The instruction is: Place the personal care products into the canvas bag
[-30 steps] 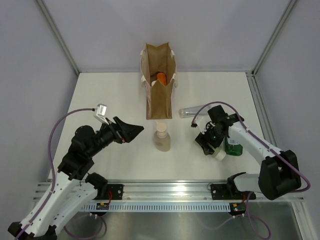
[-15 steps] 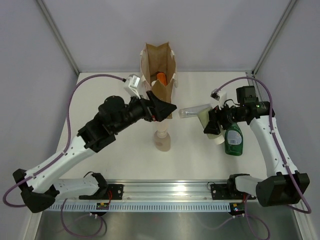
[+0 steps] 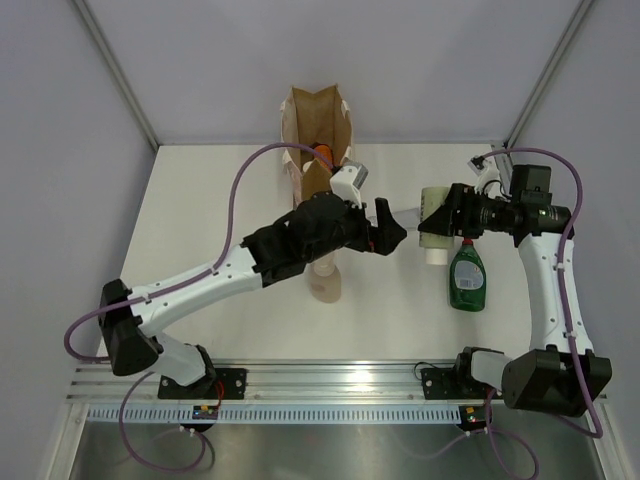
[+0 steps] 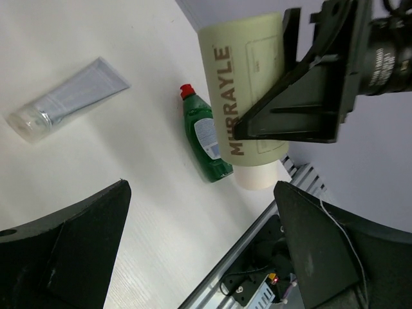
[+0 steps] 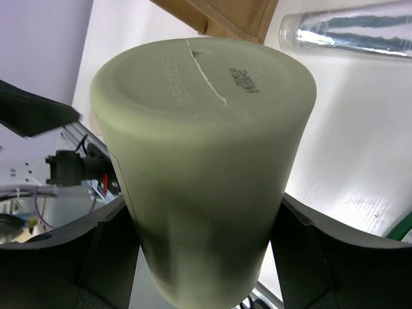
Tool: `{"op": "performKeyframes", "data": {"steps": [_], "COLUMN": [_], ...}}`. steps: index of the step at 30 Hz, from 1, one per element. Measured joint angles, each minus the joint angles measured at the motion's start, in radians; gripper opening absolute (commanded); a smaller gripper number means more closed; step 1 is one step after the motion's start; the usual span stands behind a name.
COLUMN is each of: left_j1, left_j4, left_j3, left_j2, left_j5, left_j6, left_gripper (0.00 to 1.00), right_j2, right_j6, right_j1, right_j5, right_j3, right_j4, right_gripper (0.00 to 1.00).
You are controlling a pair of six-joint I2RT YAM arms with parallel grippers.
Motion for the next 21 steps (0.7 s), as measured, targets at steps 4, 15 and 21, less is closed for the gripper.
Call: {"op": "performKeyframes", "data": {"steps": [4, 15, 21], "left_j1": [-0.015, -0.051, -0.064], "left_j4": [0.006, 0.06, 0.081], "left_j3": [0.039, 0.138, 0.111], "left_j2": [0.093, 0.237, 0.217], "left_j5": [-0.002, 0.011, 0.003], "left_j6": [0.019, 0.071, 0.124], "left_gripper": [0.99, 0.99, 0.99], "right_j2": [-0.044, -0.148, -0.143], "right_j6": [0.113, 0.261, 0.263], "right_j1": [0.0, -0.01, -0.007], "right_j5": [0.027, 0.04, 0.042], "right_j3": [-0.021, -0.125, -0.119], "right_j4": [0.056, 0.172, 0.189], "right_gripper": [0.0, 0.0, 0.0]}}
